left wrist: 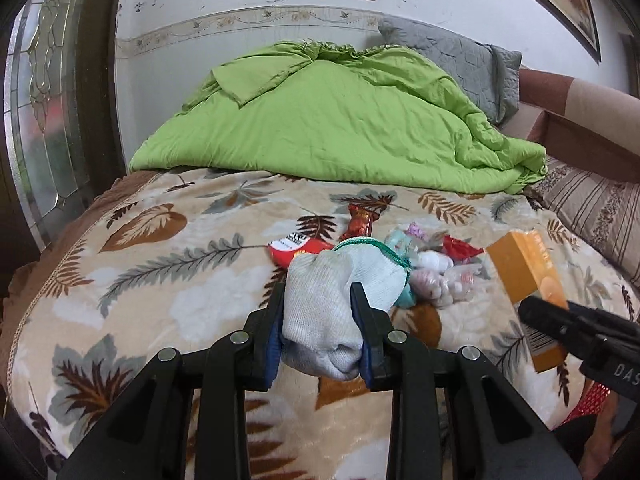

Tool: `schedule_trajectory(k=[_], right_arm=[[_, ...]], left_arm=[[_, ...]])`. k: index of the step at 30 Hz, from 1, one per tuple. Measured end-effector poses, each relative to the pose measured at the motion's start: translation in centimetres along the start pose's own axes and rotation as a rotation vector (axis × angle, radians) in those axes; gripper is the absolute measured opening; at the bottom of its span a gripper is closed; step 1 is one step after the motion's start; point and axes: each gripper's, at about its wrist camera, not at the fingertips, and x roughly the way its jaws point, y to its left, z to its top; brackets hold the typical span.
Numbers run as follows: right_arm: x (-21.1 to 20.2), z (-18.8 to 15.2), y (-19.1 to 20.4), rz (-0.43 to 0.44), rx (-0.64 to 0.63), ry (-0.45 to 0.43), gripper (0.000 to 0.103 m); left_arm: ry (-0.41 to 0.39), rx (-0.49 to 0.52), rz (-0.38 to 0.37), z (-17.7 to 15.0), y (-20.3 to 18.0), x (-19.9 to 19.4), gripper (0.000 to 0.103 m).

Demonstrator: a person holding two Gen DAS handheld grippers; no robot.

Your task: Collect trash

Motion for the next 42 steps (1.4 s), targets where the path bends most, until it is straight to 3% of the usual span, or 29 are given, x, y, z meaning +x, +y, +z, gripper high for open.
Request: schedule_trajectory(k=[8, 42], right_arm=[[-0.8, -0.2, -0.4, -0.019, -0.004, -0.016, 0.053], [-0.9, -0.3, 0.0, -0.015, -0.007, -0.009, 0.053]], left_arm=[[-0.013, 0.022, 0.031, -1.1, -0.3, -0.2, 0.029], [-0.001, 0.015, 0.033, -1.5, -0.1, 0.2, 0.029]])
